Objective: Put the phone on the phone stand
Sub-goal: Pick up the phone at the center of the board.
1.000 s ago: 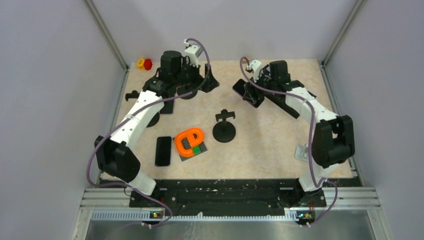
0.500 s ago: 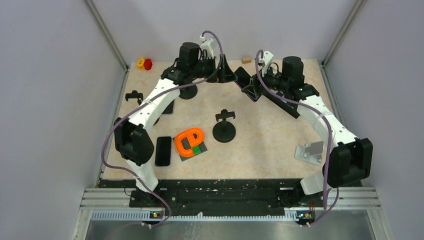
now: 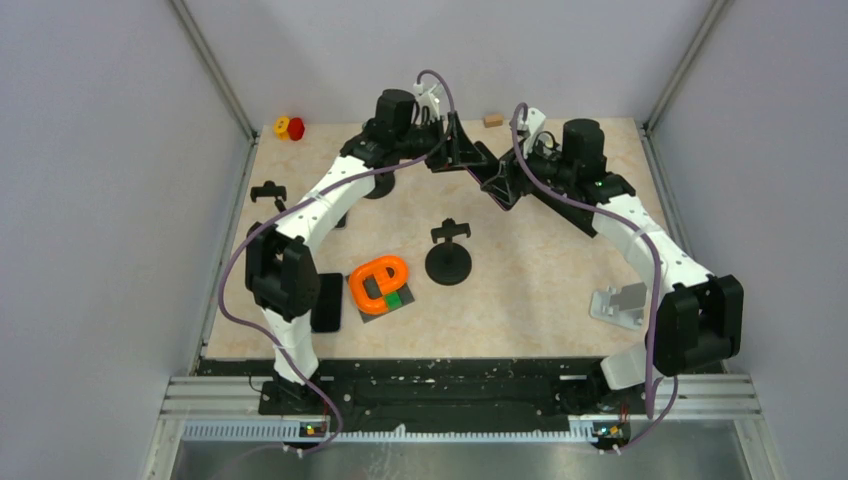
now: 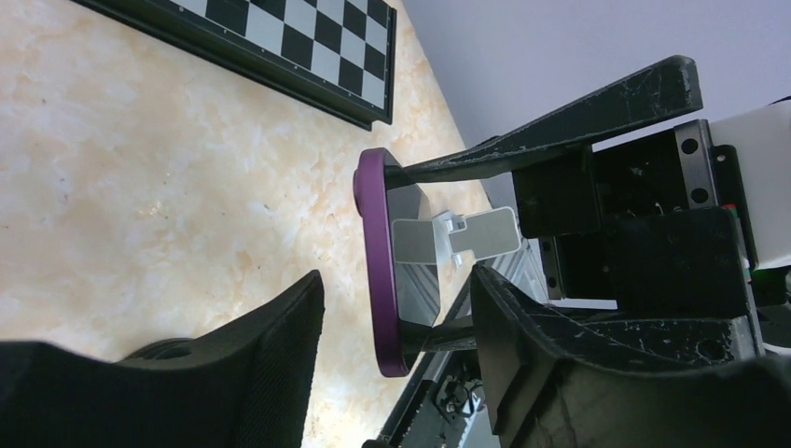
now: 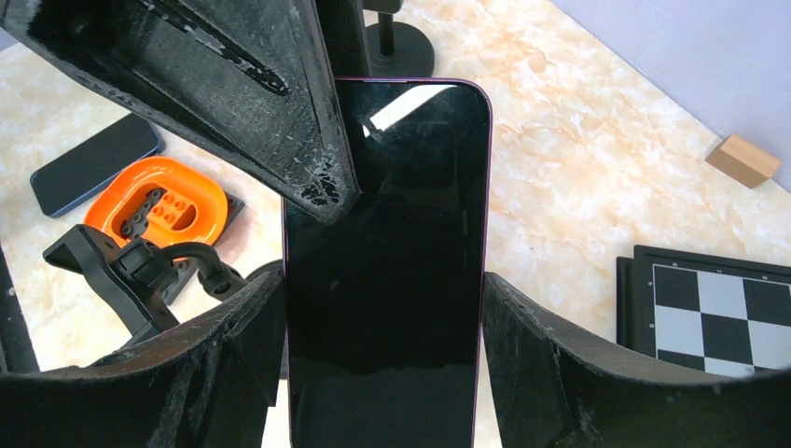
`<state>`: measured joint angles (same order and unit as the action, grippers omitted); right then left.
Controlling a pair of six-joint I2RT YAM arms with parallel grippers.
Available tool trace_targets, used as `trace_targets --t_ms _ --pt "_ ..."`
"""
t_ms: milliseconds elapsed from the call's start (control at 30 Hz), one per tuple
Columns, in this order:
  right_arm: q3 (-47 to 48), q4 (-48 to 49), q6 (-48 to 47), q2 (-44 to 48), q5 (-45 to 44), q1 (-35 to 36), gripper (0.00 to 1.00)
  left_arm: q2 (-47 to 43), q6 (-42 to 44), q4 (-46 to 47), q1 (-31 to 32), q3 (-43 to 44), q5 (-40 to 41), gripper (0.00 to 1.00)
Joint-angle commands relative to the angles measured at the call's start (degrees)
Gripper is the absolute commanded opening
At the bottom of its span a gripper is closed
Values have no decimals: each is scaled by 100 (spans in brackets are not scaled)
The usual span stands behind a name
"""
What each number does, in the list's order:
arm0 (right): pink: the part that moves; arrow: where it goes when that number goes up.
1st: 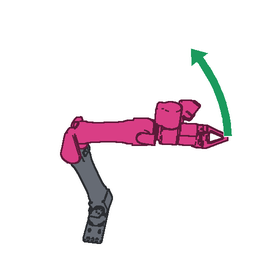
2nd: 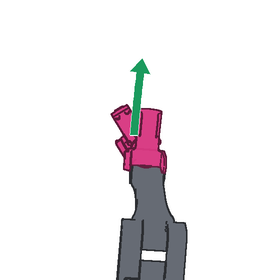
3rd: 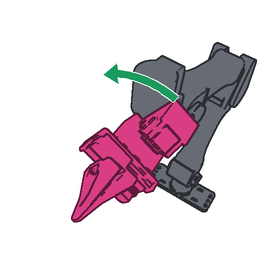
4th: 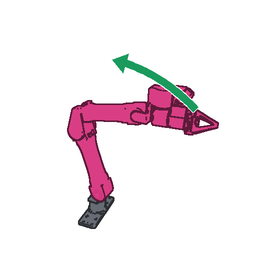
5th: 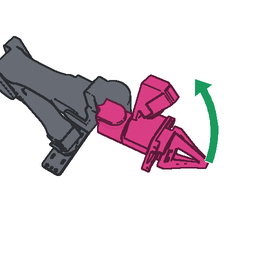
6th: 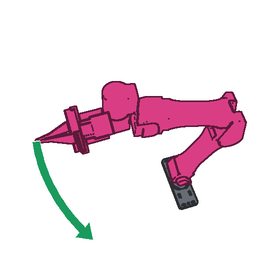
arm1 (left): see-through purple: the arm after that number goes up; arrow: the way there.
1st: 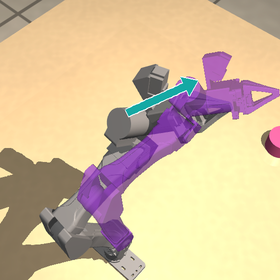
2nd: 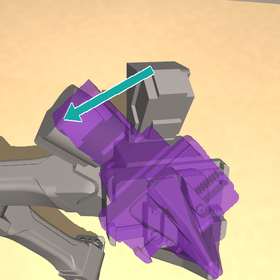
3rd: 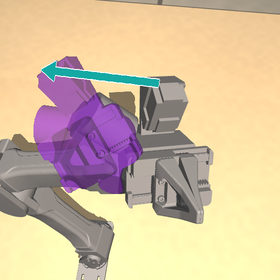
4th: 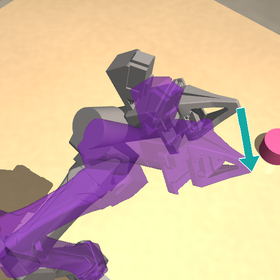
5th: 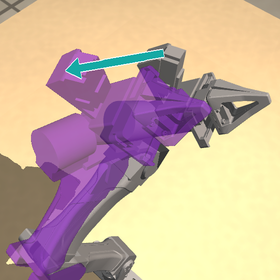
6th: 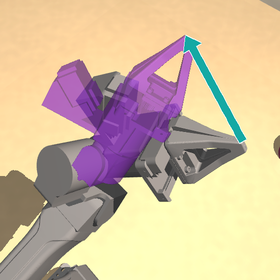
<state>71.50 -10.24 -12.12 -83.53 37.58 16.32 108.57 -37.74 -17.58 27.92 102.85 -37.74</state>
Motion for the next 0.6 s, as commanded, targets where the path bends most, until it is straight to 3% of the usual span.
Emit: trace_targets --t_ms 0,300,500,567 --pt "-54 556 104 339 170 -32 23 42 -324 502 31 -13 -214 60" --pt "-286 754 154 378 99 -29 23 297 -526 685 53 88 -434 27" --pt "-331 814 231 444 108 -31 23 363 -441 665 51 138 -466 13" --pt "-335 778 236 453 155 -31 28 364 -295 613 53 206 -478 6"
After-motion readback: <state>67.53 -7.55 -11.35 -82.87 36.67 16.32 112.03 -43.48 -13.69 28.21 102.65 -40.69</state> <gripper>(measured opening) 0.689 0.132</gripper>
